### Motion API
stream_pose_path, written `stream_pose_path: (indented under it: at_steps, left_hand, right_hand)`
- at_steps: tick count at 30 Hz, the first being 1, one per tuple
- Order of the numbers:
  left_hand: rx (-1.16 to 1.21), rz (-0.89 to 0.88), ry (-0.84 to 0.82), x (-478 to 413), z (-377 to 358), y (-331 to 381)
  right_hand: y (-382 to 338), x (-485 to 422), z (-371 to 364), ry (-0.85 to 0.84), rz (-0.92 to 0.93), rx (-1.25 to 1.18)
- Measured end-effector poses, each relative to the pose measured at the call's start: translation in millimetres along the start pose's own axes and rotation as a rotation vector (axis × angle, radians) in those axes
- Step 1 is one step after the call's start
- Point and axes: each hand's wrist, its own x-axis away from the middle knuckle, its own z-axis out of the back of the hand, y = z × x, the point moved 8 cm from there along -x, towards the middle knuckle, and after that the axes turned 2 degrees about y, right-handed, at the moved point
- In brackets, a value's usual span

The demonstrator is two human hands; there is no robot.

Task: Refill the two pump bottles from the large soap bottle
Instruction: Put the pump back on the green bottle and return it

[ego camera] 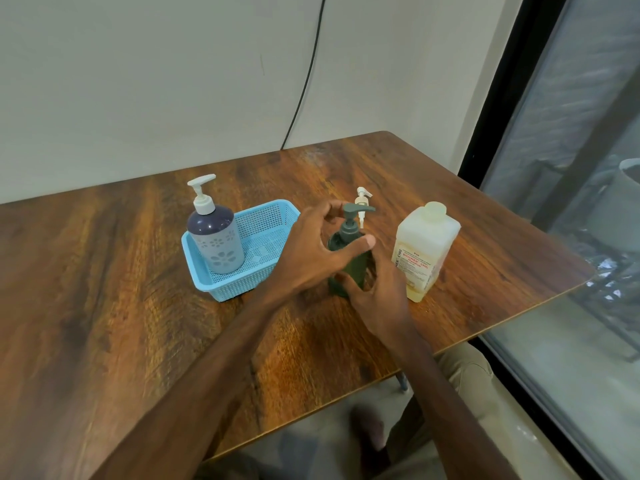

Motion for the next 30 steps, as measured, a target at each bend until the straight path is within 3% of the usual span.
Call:
stream_pose_path:
  at_steps: [4, 10, 12, 17, 20, 23, 30]
  left_hand:
    - [0.040, 0.028, 0.092, -2, 8, -4]
    - [0.012, -0.068, -0.150, -7, 4, 10]
    - [-0.008, -0.060, -0.162, -7, -1, 12]
    - [-0.044, 0.063, 0.182, 4, 10, -2]
    - [-0.055, 0.020, 0.225, 9, 5, 1]
    - [-0.073, -0.054, 0.158, 3, 6, 5]
    - [0.001, -0.187, -0.166, -21, 7, 6]
  right_hand:
    - [-2, 0, 1, 0.003, -0.001, 0.018]
    - [-6, 1, 2, -0.003, 0.010, 0.019]
    - [-4, 1, 2, -0.012, -0.010, 0.018]
    - [-1, 0, 2, -0.009, -0.021, 0.007]
    - [-2, 1, 4, -0.001, -0.018, -0.003]
    - [-4, 0, 5, -0.001, 0.009, -0.026]
    - [-1, -6, 5, -0.029, 0.026, -0.050]
